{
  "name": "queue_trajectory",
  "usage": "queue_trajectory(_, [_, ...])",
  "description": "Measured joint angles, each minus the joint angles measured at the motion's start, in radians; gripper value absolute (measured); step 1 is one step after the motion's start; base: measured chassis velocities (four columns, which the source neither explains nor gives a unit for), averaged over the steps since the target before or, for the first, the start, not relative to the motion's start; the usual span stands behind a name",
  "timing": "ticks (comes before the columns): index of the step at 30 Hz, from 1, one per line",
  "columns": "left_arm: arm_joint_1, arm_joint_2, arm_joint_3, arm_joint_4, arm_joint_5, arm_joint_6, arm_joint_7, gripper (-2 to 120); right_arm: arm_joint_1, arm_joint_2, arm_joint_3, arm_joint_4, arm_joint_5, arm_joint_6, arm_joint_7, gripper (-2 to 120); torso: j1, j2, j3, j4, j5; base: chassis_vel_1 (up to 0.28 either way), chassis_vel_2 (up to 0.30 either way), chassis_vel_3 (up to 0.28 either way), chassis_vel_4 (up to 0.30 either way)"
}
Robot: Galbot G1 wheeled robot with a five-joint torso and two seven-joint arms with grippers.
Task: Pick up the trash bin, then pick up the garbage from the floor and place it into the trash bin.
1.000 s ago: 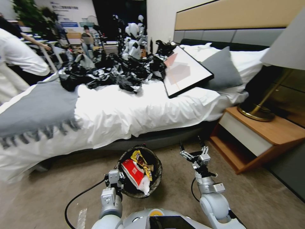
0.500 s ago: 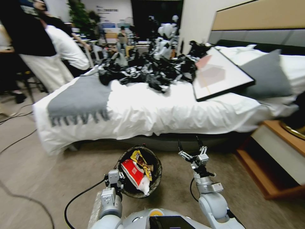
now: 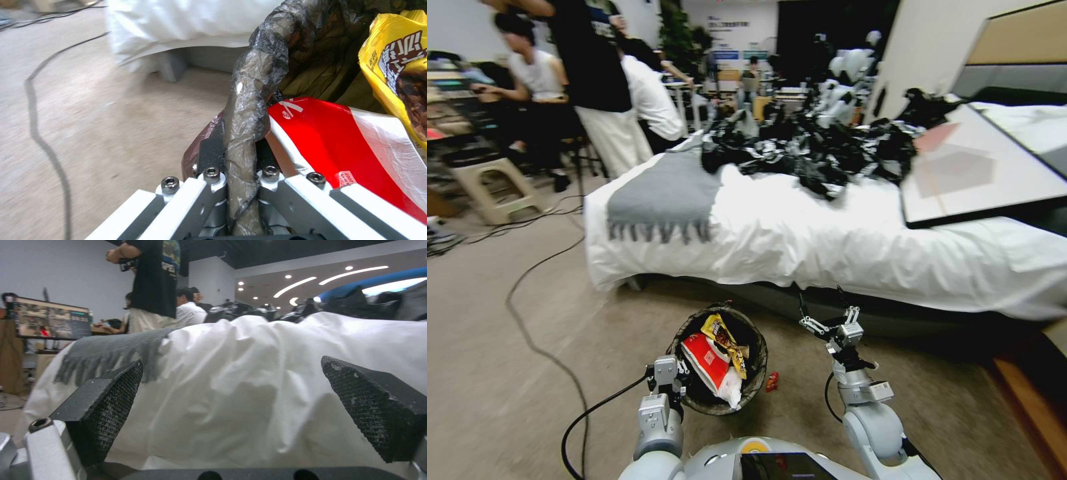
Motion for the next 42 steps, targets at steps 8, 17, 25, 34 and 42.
queue_trajectory(8, [-0.001,0.0,-0.001,0.0,0.0,0.0,0.0,0,0.006,0.001,-0.003,-0.002,-0.002,-0.004,-0.001,100,0.0,0.0,0.0,0.0,0.0,0.138,0.135,0.124,0.128])
queue_trajectory(17, [-0.004,0.0,-0.002,0.008,0.003,-0.012,0.0,0,0.01,0.001,-0.003,-0.005,-0.002,-0.004,-0.003,100,0.0,0.0,0.0,0.0003,0.0,0.118,0.12,0.121,0.116])
queue_trajectory(25, [-0.004,-0.001,-0.001,0.01,0.005,-0.014,0.0,0,0.014,0.002,-0.001,-0.008,-0.001,-0.003,-0.003,100,0.0,0.0,0.0,-0.0004,0.0001,0.028,0.029,0.03,0.031])
queue_trajectory(34, [-0.003,-0.001,-0.002,0.01,0.006,-0.014,-0.001,0,0.008,-0.003,0.012,-0.019,0.0,-0.004,-0.003,100,0.0,0.0,0.0,0.0,0.0001,0.0,0.0,0.0,0.0])
queue_trajectory(42, [-0.004,-0.001,-0.004,0.012,0.006,-0.014,-0.001,0,-0.054,-0.031,0.032,0.019,0.004,-0.123,0.064,100,0.0,0.0,0.0,0.0001,0.0001,0.0,0.0,0.0,0.0])
